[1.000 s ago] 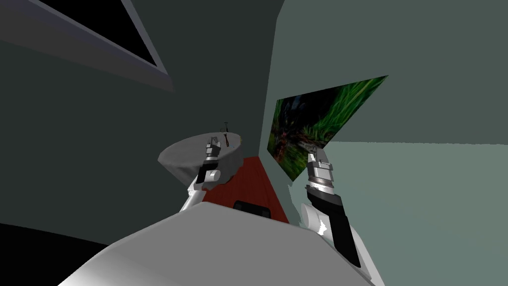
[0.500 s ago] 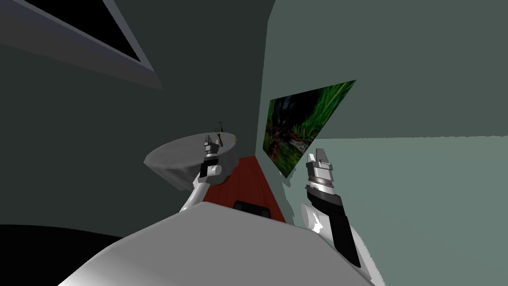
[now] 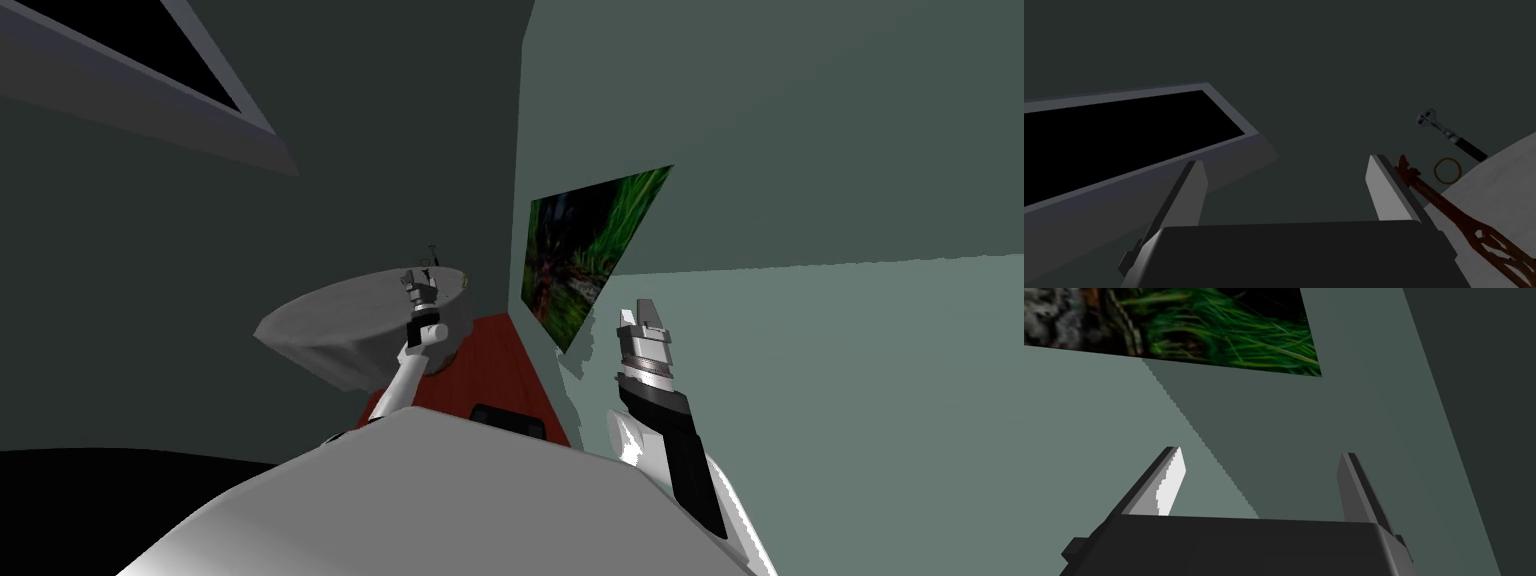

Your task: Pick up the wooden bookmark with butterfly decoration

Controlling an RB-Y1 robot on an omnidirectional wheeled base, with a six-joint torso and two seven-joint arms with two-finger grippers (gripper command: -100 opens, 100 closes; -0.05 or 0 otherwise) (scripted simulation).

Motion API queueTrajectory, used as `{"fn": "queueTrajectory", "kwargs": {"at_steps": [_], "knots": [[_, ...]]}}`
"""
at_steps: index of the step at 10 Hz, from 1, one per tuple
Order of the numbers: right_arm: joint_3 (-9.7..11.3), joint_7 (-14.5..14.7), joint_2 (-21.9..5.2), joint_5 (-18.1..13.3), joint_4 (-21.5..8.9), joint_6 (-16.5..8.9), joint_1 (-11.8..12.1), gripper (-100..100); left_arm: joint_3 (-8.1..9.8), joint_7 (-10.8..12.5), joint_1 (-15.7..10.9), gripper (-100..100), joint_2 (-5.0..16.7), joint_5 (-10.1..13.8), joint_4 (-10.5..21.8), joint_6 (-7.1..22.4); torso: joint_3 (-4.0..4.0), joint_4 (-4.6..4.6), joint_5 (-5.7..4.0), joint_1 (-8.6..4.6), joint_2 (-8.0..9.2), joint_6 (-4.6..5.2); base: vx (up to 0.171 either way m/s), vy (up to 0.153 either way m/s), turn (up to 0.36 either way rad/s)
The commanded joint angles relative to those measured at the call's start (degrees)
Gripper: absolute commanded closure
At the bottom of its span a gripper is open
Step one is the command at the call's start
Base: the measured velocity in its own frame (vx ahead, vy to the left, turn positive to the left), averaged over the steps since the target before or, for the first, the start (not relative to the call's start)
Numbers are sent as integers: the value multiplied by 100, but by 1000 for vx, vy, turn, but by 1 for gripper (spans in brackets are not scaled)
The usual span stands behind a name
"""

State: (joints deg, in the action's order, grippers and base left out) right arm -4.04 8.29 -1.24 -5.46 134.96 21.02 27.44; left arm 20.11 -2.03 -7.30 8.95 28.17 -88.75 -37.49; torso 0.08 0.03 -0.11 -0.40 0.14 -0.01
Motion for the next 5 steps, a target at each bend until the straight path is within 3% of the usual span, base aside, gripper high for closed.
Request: {"fn": "queueTrajectory", "kwargs": {"at_steps": [1,2,3,4,5], "knots": [[0,0,0,0,0,0,0,0,105,14,-184,-100,0,178,218,-42,0,0,0,0,0,0,7,-105,-76],[0,0,0,0,0,0,1,0,274,45,-404,-100,21,404,387,-152,-2,-1,0,3,-5,-3,19,-98,-102],[0,0,0,0,0,0,1,0,274,45,-456,-100,21,409,526,-152,-5,-2,0,6,-9,-1,12,-59,-57],[-1,0,-1,0,0,0,1,0,446,77,-683,-100,46,638,680,-262,-4,-2,4,20,-7,-4,10,-53,-98],[-1,0,-1,0,0,0,1,0,446,77,-723,-100,46,638,815,-262,-4,-1,4,23,-7,-2,7,-39,-59]]}}
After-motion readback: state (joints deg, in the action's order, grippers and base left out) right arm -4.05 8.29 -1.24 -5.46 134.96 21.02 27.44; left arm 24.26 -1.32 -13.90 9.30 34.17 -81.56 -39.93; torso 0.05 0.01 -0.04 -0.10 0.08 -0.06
